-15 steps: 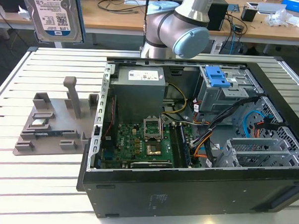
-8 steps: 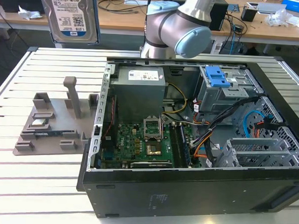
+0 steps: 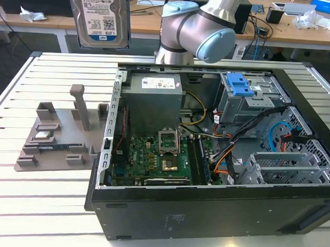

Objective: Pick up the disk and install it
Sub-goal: 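Pick up the disk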

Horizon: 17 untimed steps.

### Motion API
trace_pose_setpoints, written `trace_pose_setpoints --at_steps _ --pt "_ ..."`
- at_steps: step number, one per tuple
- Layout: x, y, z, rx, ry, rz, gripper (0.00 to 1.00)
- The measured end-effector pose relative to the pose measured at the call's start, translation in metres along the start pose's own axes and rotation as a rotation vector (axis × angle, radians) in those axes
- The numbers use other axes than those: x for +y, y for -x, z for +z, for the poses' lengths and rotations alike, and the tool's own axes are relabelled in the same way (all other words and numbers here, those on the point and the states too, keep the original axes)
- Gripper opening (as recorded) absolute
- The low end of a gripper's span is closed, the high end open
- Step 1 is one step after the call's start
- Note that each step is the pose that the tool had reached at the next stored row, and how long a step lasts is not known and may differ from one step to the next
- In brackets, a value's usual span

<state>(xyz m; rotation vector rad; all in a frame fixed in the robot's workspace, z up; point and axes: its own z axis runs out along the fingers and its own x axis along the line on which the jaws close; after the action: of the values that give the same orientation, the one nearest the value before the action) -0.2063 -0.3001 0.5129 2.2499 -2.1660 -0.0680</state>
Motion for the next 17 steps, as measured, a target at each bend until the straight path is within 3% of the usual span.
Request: trace_pose_setpoints --at_steps 3,7,9,14,17 --pt "-0.0118 -0.0005 -0.0005 0.0 0.0004 0.0 0.37" --pt "-0.0365 -0.0014 -0.0016 -0.0001 0.0009 0.0 0.37" --pt "-0.0421 -0.0016 -0.0018 0.0 0.0011 0.0 0.37" --pt "-0.0652 -0.0025 -0.0029 -0.0001 0.0021 0.0 0.37" --pt "-0.0851 -0.0032 -0.0037 -0.0001 0.0034 0.0 0.37"
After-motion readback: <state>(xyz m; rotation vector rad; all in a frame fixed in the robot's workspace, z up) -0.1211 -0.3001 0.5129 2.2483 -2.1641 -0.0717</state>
